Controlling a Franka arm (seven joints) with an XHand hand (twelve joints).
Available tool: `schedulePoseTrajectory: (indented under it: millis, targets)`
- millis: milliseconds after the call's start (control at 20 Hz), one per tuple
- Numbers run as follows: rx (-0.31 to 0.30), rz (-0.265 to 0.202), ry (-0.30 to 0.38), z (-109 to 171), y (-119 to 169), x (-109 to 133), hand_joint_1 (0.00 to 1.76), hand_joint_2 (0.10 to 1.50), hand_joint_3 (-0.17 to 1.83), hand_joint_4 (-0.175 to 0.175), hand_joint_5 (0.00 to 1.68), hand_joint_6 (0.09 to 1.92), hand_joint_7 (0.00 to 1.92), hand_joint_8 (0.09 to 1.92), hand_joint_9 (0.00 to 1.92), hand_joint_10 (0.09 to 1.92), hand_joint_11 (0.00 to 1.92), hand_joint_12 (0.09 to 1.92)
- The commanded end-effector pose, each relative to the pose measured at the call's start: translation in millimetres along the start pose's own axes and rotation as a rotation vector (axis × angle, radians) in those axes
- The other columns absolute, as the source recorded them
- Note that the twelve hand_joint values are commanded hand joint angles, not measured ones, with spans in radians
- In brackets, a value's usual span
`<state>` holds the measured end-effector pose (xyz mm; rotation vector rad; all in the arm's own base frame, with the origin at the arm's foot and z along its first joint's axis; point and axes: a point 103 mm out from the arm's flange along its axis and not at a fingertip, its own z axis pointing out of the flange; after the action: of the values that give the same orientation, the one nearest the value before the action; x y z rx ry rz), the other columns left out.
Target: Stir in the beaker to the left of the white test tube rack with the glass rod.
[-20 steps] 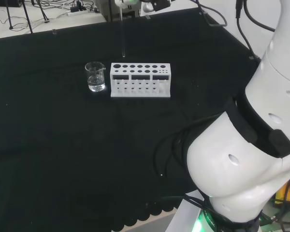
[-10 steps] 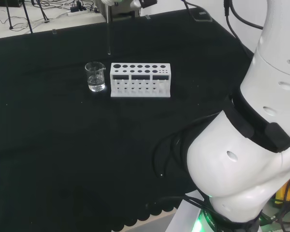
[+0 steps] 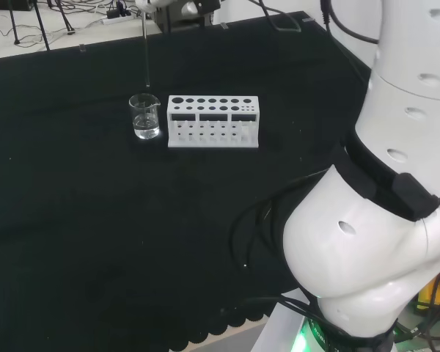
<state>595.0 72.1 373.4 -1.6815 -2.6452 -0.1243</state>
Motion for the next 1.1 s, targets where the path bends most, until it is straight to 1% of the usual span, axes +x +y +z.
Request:
schedulePoseTrajectory:
  millis: [50,300,500,700,850,1100]
  targets:
    - [0.007,-0.022,0.044,23.2,18.6,-9.7,1.29,0.95,0.31,-0.175,1.01,0.71,1.06,1.23,1.67,0.9,1.67,0.81]
    - [0.022,-0.02,0.054,39.2,21.1,-19.1,1.29,0.95,0.31,-0.175,1.01,0.7,1.06,1.23,1.68,0.9,1.67,0.81]
    - [0.038,-0.023,0.058,53.8,21.9,-21.4,1.29,0.95,0.3,-0.175,1.01,0.7,1.06,1.23,1.68,0.9,1.67,0.81]
    - [0.069,-0.03,0.058,70.1,26.0,-21.5,1.29,0.95,0.3,-0.175,1.01,0.7,1.06,1.23,1.68,0.9,1.67,0.81]
    - [0.107,-0.04,0.063,93.0,30.3,-18.1,1.29,0.95,0.3,-0.175,1.01,0.7,1.06,1.23,1.68,0.9,1.67,0.81]
    - [0.122,-0.044,0.072,105.2,33.3,-15.1,1.29,0.95,0.3,-0.175,1.02,0.69,1.07,1.23,1.68,0.9,1.67,0.82]
